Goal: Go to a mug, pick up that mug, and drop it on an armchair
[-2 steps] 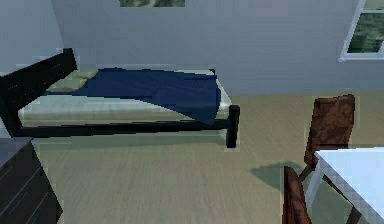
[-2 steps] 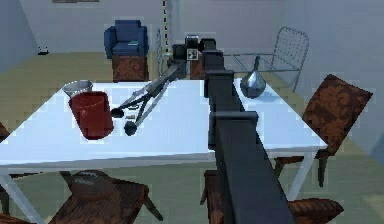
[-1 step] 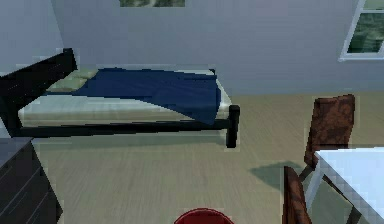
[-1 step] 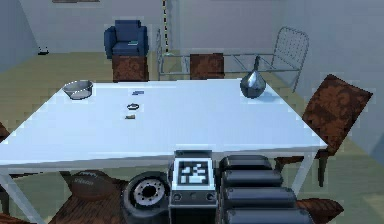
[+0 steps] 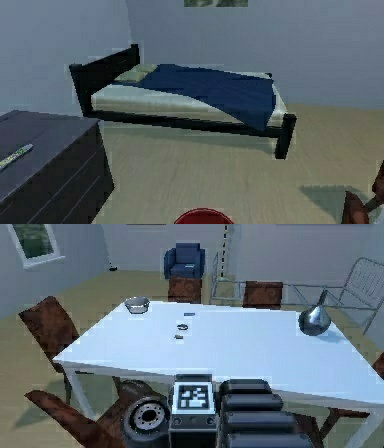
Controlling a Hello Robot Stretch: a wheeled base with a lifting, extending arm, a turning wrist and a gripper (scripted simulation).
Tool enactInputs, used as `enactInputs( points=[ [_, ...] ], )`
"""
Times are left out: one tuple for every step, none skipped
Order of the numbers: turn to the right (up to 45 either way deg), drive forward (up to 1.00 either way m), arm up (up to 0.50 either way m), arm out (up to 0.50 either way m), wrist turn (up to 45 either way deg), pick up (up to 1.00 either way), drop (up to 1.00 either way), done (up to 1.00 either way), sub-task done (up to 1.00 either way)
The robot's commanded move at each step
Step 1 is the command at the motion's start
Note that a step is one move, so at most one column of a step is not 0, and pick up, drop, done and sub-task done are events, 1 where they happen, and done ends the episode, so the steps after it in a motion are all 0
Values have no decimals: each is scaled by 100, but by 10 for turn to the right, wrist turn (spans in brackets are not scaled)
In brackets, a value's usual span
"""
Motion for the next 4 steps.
enactInputs(
  points=[
    [0, 75, 0, 0, 0, 0, 0, 0, 0],
    [450, 0, 0, 0, 0, 0, 0, 0, 0],
    [180, 0, 0, 0, 0, 0, 0, 0, 0],
    [0, 95, 0, 0, 0, 0, 0, 0, 0]
  ],
)
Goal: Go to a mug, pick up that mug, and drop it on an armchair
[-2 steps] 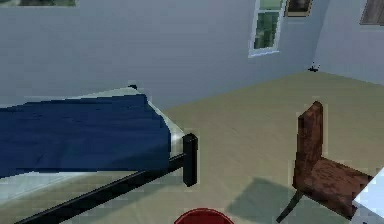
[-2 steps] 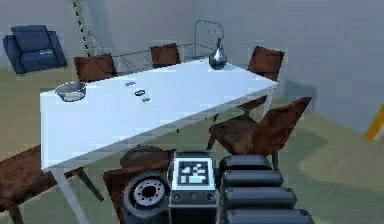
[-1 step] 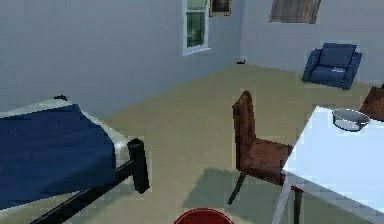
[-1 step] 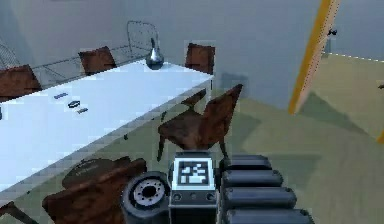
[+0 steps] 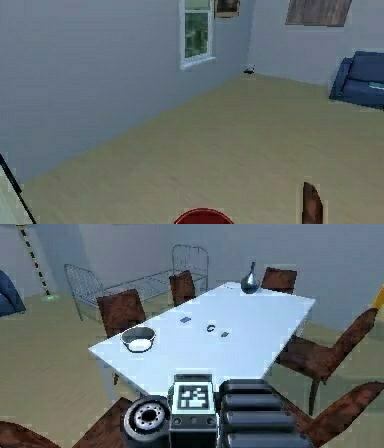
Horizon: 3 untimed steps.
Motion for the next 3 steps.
enactInputs(
  points=[
    [-240, 0, 0, 0, 0, 0, 0, 0, 0],
    [0, 35, 0, 0, 0, 0, 0, 0, 0],
    [450, 0, 0, 0, 0, 0, 0, 0, 0]
  ],
)
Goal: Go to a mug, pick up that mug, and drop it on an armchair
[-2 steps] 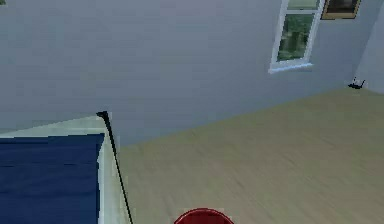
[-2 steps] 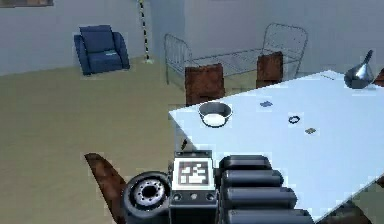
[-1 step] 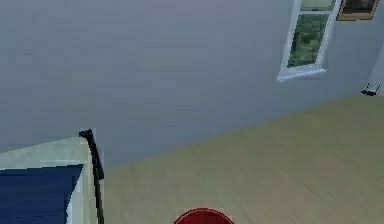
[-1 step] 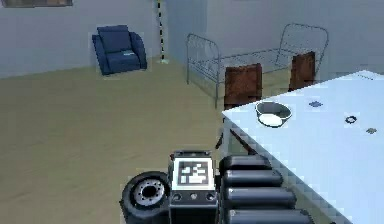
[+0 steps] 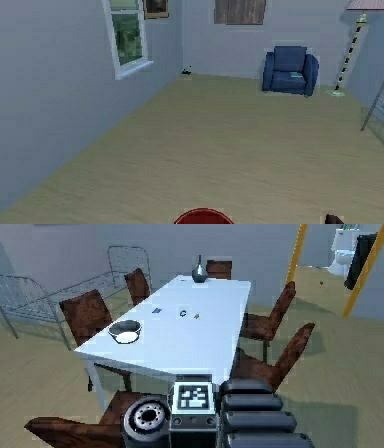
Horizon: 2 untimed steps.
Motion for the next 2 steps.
enactInputs(
  points=[
    [210, 0, 0, 0, 0, 0, 0, 0, 0],
    [0, 70, 0, 0, 0, 0, 0, 0, 0]
  ],
)
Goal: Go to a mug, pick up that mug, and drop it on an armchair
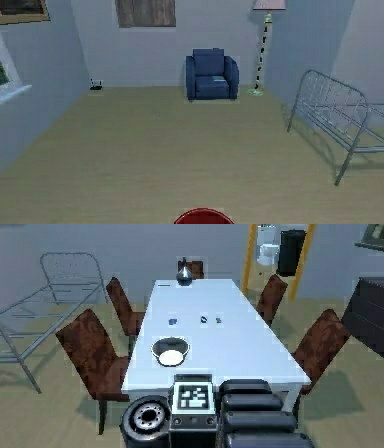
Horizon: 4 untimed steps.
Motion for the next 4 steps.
enactInputs(
  points=[
    [60, 0, 0, 0, 0, 0, 0, 0, 0],
    [0, 100, 0, 0, 0, 0, 0, 0, 0],
    [0, 100, 0, 0, 0, 0, 0, 0, 0],
    [30, 0, 0, 0, 0, 0, 0, 0, 0]
  ],
)
